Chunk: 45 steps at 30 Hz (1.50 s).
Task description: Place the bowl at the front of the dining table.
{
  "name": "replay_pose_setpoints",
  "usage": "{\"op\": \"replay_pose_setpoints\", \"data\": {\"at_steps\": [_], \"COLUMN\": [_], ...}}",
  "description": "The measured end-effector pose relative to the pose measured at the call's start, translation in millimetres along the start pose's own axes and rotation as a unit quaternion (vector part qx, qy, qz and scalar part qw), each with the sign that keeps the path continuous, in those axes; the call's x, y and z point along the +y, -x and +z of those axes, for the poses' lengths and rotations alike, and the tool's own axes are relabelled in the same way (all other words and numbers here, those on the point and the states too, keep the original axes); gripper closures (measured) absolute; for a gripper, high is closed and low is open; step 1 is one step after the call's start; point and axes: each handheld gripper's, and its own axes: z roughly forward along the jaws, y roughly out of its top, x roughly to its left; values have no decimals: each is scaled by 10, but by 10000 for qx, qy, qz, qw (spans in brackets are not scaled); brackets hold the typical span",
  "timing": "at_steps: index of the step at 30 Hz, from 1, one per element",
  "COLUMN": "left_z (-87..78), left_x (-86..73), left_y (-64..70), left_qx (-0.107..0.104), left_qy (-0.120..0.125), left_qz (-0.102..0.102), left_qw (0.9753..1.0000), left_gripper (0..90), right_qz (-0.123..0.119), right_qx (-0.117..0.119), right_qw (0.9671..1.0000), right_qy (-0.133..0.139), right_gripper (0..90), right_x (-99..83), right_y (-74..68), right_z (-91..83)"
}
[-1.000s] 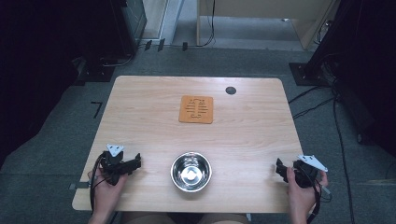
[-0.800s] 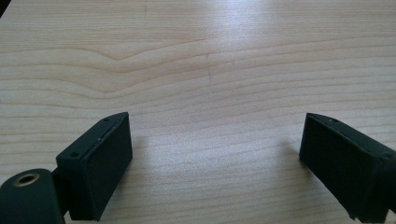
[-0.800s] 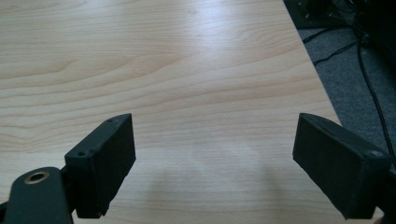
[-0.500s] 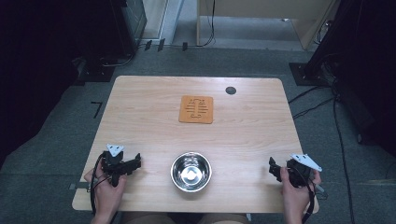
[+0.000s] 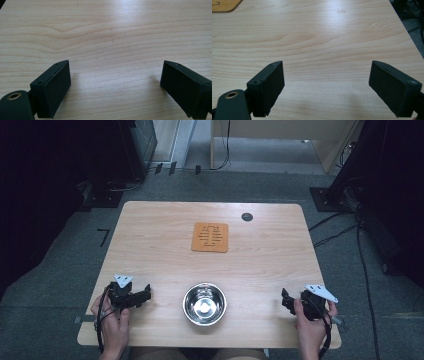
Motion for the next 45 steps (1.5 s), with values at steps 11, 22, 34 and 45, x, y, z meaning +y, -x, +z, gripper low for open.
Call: {"op": "replay_pose_setpoints", "data": {"at_steps": [11,22,34,45], "left_z": [0,0,0,0], "left_x": [0,0,0,0], "left_y": [0,0,0,1], "left_qx": [0,1,1,1], "left_qy": [-1,-1,-1,0], "left_qz": [1,2,2,0], "left_qw": [10000,10000,10000,10000], "left_gripper": [92,92,92,92], "right_qz": [-63,-166,-261,-313], "right_qx": [150,288,435,546], "right_qw": [9999,9994,9987,9980], "right_qy": [10,28,19,31], "right_gripper": [131,131,131,131], "right_x": [3,-3,-11,-16], "right_y": [-135,-268,-405,-497], "right_z": [-6,-8,-8,-13]}}
